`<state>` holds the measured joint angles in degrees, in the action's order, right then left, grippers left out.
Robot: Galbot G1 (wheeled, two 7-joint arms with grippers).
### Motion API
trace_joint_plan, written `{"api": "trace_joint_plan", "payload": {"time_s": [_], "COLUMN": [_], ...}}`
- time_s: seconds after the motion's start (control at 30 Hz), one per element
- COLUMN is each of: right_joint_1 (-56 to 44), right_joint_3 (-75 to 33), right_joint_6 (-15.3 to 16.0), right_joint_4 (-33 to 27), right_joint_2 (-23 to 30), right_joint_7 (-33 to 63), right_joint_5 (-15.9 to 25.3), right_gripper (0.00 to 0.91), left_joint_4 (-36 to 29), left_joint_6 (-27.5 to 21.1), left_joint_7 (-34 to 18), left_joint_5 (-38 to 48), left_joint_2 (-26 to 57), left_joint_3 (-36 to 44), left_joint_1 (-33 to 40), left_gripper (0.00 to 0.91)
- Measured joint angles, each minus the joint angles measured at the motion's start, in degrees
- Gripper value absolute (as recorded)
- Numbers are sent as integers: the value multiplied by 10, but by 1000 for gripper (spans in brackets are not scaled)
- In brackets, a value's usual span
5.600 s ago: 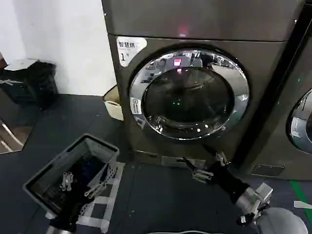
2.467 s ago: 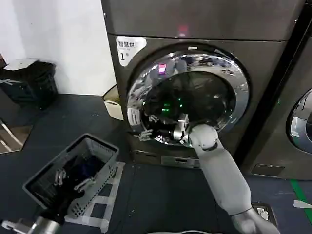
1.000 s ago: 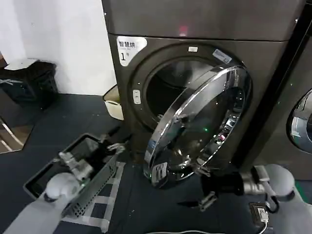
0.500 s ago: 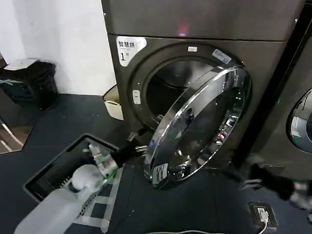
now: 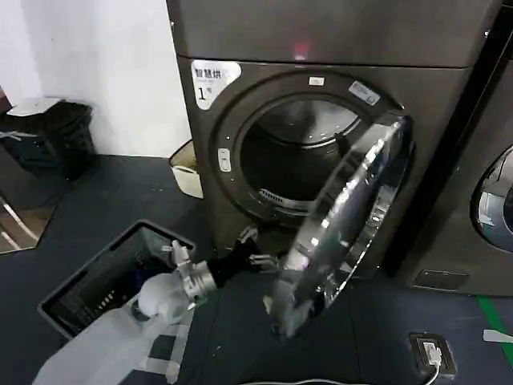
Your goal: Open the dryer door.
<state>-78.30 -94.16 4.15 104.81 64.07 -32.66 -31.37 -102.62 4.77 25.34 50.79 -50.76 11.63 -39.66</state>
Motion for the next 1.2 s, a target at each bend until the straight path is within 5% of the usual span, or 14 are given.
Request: {"api": "trace_joint_plan", "payload": {"time_s": [0.1,0.4,0.63,0.93,1.2], "right_joint_1": [-14,-52,-78,-89,-105], "right_joint_3": [-52,-161,-234,-306,-346], "right_joint_6": [29,39,65,66,63], "right_joint_4": [-1,-29,-53,-65,-61], "right_joint_2": [0,-13,-36,-52,-54], "right_joint_7": [42,186,203,226,221], "right_joint_5": [13,22,24,87,92], "right_gripper": [907,907,907,907,907], "left_joint_4": [-12,2,53,135,207], "left_joint_6": [0,17,19,23,27], "left_joint_7": [0,-4,-10,-30,-40], "left_joint_5": [0,-4,-4,-7,-21], "left_joint_2": [0,-36,-96,-197,-287], "left_joint_3": [29,150,220,280,309], "left_joint_1": [13,77,140,197,235], "left_gripper": [907,907,907,907,907]}}
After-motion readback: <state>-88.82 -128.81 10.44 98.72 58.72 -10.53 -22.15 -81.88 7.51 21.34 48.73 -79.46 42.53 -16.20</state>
